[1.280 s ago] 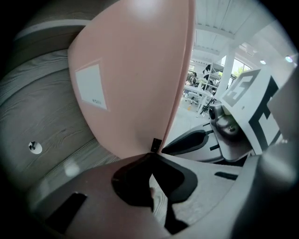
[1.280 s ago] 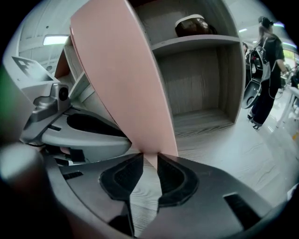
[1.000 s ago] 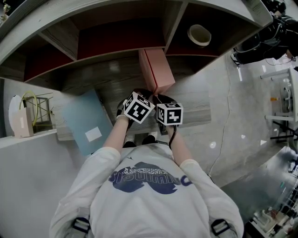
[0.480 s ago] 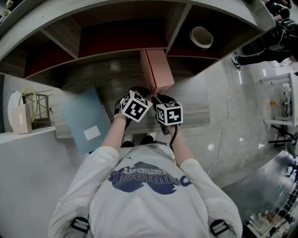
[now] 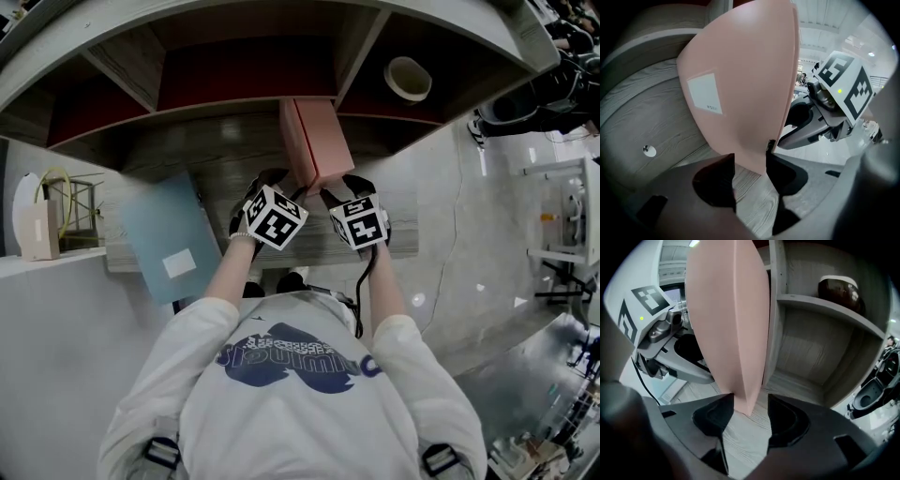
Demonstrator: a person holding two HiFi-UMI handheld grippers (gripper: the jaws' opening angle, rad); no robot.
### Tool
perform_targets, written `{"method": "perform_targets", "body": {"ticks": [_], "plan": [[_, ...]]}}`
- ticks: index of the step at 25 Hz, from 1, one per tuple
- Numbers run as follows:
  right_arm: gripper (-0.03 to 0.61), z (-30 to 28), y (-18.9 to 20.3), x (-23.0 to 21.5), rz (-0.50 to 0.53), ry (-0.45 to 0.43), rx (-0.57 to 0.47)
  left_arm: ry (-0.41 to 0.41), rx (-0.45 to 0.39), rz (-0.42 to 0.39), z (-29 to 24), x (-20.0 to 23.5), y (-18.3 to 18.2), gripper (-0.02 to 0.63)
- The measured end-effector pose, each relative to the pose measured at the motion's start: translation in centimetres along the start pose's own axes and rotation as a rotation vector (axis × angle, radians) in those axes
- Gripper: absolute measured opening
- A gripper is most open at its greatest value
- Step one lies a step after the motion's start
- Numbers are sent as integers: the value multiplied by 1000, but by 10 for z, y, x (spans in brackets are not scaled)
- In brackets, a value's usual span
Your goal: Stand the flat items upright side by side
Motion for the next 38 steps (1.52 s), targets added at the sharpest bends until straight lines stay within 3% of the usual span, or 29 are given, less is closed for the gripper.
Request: {"method": "perform_targets", "body": {"ticks": [5, 7, 15, 25, 38], "plan": [[130, 0, 0, 8, 22, -80, -17, 38, 3, -39, -1, -3, -2, 192], [156, 0, 2, 12, 25, -108, -31, 55, 4, -66, -2, -3, -3, 192], [155, 2, 2, 18, 17, -135, -37, 85, 27, -142, 1, -1, -2, 190], [169, 6, 9, 31, -73, -124, -55, 200, 31, -231, 1, 4, 0, 190], [176, 6, 8, 44, -177, -73, -66, 356, 58, -409, -2, 15, -4, 190]]}}
Point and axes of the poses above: the fingertips, and each gripper's own axes: z backward along the fingers, x to its left, y out of its underside, the point moved 8 cm from there along z, backward along the fingers, and after that the axes turned 5 degrees about -z, right-handed, at the moved point
